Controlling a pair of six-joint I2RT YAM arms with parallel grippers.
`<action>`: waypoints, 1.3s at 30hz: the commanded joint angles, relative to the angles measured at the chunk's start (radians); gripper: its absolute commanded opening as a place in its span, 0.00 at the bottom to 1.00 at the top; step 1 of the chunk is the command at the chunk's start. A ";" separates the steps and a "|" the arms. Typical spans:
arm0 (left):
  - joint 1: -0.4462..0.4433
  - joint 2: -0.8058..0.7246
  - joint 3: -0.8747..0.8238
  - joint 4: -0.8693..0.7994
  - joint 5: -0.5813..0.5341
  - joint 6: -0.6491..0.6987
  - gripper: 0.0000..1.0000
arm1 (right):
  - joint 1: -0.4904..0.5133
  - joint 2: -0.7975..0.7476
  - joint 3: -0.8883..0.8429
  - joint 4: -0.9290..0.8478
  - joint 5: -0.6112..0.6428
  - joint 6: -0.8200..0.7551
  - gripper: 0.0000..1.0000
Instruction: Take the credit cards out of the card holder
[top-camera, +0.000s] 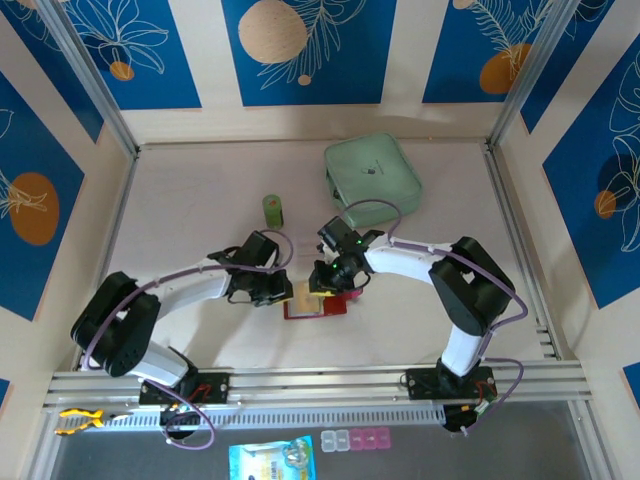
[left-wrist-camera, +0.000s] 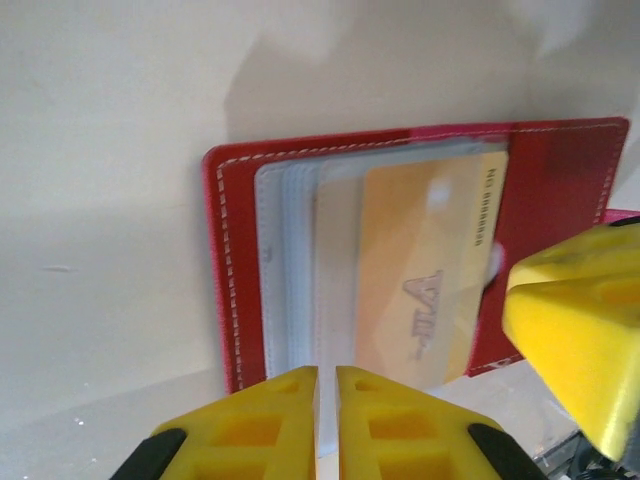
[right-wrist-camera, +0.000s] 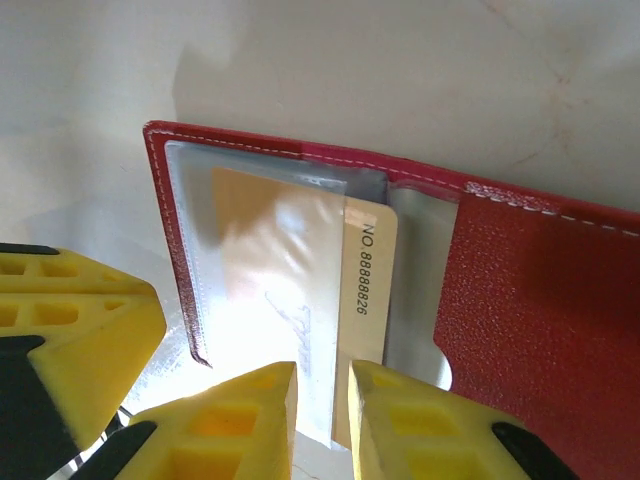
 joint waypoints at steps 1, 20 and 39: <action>-0.006 -0.002 0.038 -0.020 0.032 0.006 0.11 | -0.001 -0.025 -0.023 -0.004 -0.006 -0.003 0.23; -0.023 0.109 0.004 0.009 0.034 0.016 0.07 | -0.017 0.027 -0.065 0.105 -0.105 0.021 0.24; -0.023 0.076 0.022 -0.021 0.020 0.018 0.07 | -0.021 -0.064 -0.071 0.064 -0.051 -0.001 0.30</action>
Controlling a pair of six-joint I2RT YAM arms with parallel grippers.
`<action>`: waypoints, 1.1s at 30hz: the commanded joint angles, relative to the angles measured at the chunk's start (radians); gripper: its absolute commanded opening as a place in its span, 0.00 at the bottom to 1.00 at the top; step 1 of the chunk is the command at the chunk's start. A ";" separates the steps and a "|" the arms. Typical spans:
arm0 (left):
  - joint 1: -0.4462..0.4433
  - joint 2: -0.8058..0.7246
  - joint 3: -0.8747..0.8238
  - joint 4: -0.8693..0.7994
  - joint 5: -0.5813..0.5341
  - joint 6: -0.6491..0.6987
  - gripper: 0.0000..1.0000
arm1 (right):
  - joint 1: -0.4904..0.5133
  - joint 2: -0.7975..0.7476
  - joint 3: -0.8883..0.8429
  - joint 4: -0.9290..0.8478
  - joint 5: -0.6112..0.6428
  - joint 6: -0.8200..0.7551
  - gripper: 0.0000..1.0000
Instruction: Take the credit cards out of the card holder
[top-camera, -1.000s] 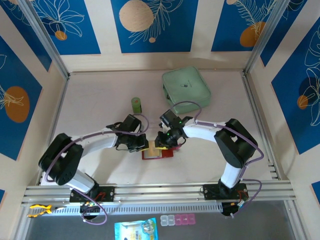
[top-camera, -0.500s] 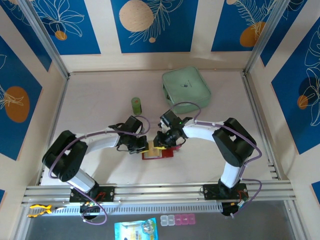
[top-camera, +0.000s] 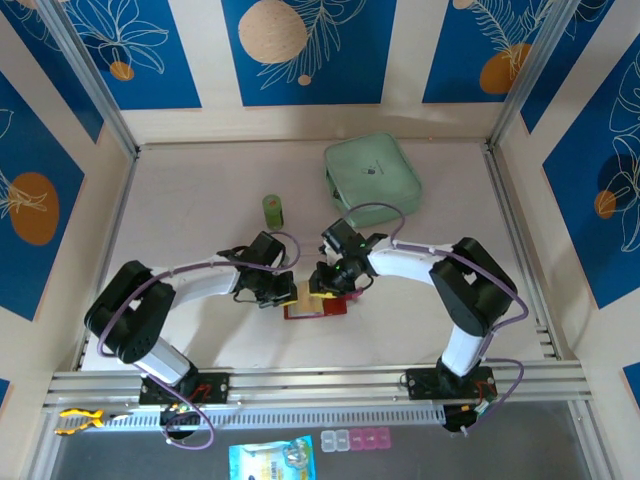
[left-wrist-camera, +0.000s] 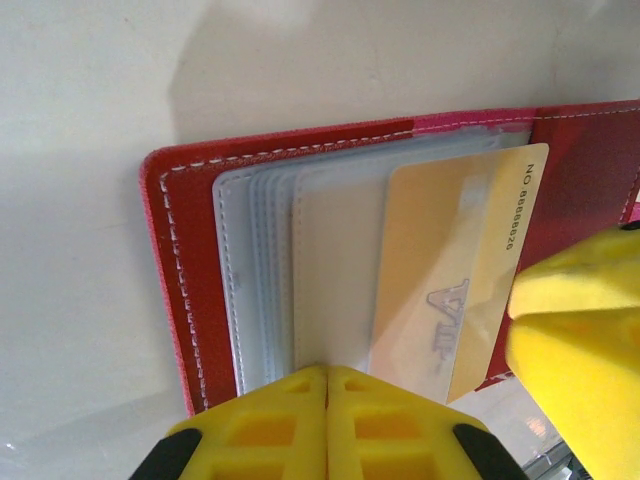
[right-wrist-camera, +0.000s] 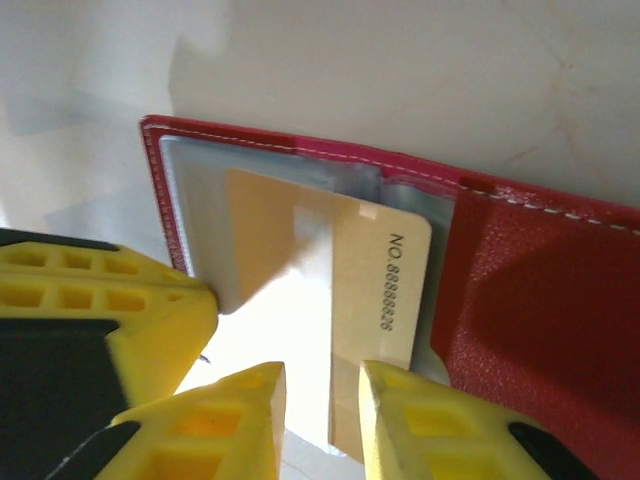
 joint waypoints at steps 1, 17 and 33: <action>-0.008 -0.020 0.005 -0.049 -0.022 0.015 0.07 | -0.007 -0.056 -0.026 0.000 -0.009 -0.011 0.32; -0.023 -0.010 0.076 -0.030 0.037 0.007 0.07 | -0.042 -0.046 -0.099 0.099 -0.086 -0.020 0.31; -0.035 0.053 0.045 -0.012 0.019 -0.003 0.05 | -0.072 0.016 -0.113 0.129 -0.131 -0.003 0.27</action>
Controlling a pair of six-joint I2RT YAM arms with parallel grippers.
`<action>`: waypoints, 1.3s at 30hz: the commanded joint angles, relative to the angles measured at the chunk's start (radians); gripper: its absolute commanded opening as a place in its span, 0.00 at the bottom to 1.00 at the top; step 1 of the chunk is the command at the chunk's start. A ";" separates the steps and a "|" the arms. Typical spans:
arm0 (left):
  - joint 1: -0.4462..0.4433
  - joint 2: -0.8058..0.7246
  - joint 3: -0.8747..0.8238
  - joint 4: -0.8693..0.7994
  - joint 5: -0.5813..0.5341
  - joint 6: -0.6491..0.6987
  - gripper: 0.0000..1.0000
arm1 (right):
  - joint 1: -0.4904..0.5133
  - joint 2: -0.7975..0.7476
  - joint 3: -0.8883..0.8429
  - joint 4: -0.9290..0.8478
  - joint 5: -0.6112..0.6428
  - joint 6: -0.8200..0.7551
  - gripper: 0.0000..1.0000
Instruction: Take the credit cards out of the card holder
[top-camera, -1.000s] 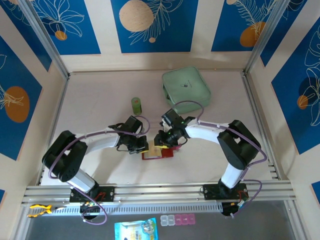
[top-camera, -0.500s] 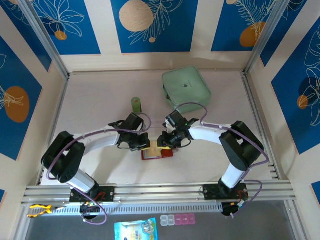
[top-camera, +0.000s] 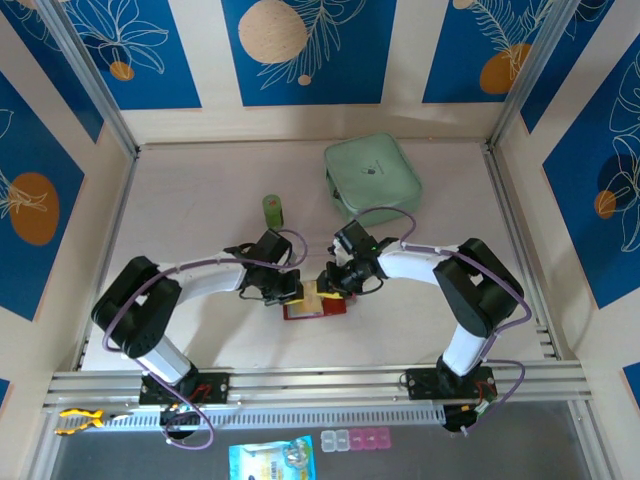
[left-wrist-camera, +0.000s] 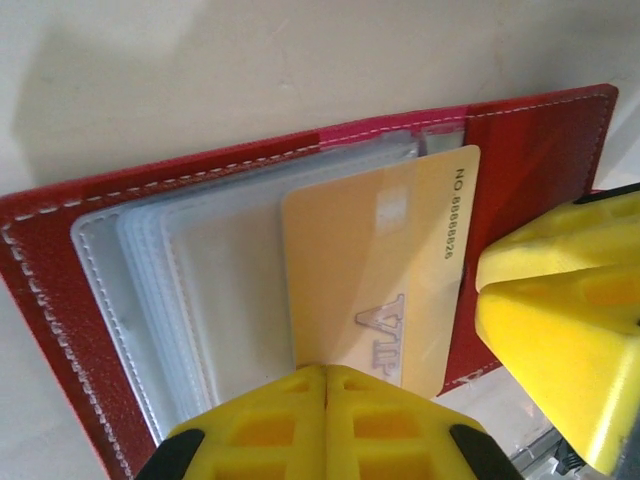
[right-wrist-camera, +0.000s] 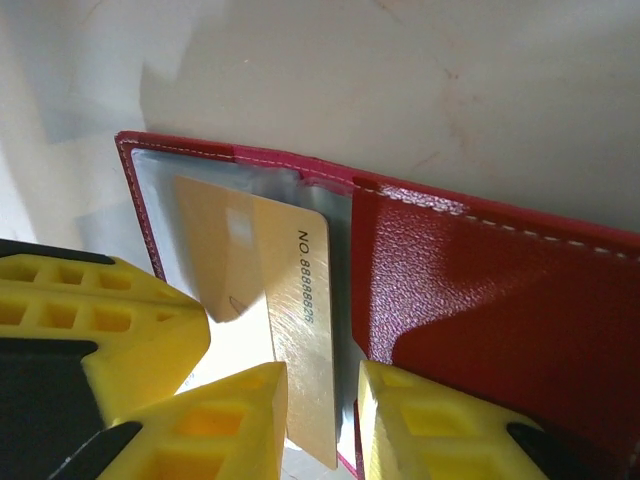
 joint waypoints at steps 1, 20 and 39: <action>-0.008 0.009 -0.007 -0.017 -0.005 -0.005 0.05 | -0.004 0.040 -0.011 0.026 -0.065 0.010 0.26; -0.008 0.017 -0.027 -0.047 -0.022 0.001 0.04 | -0.015 0.051 -0.062 0.173 -0.167 0.058 0.18; -0.008 -0.045 -0.015 -0.042 -0.049 -0.014 0.07 | -0.081 -0.092 -0.085 -0.004 -0.091 -0.058 0.10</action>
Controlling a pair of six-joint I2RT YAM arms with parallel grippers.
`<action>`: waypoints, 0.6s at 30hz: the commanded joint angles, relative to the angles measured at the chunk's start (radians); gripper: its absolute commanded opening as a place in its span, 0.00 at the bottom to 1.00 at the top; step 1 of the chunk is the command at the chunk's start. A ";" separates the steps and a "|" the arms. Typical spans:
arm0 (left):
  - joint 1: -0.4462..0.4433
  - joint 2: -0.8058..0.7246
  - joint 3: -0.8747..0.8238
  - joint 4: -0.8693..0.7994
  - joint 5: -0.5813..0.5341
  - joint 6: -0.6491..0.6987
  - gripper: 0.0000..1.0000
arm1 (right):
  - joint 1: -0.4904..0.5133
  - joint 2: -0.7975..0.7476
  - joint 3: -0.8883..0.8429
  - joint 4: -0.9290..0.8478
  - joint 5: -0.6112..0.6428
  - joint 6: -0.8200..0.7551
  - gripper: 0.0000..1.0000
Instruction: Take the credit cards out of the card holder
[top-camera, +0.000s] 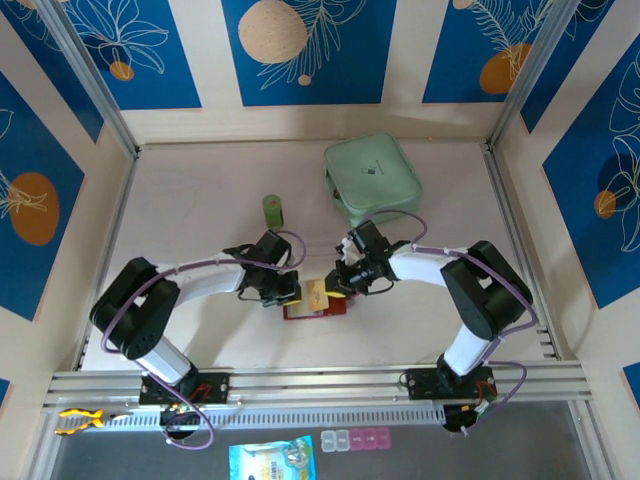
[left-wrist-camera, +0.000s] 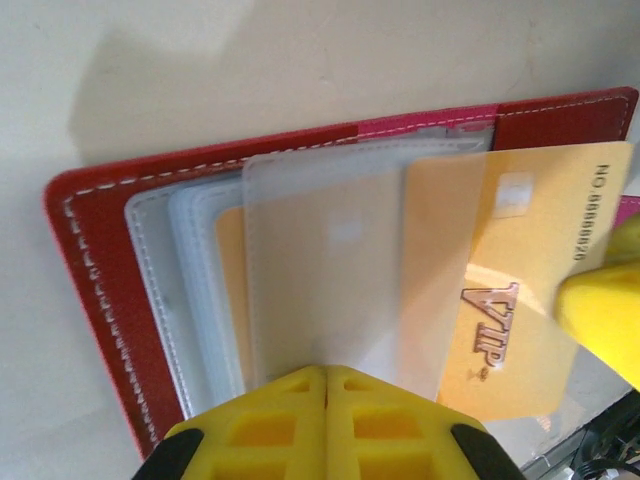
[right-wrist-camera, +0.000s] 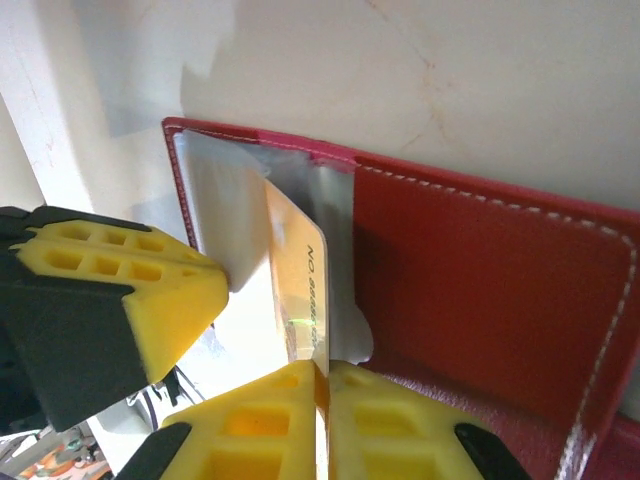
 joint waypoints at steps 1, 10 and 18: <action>-0.007 -0.029 -0.005 -0.013 -0.011 -0.013 0.08 | -0.007 -0.044 0.000 -0.085 0.024 -0.045 0.10; -0.006 -0.056 -0.014 0.042 0.009 -0.043 0.10 | -0.016 -0.133 0.046 -0.186 0.060 -0.140 0.07; -0.003 -0.099 -0.025 0.034 -0.026 -0.035 0.11 | -0.049 -0.181 0.157 -0.366 0.177 -0.437 0.05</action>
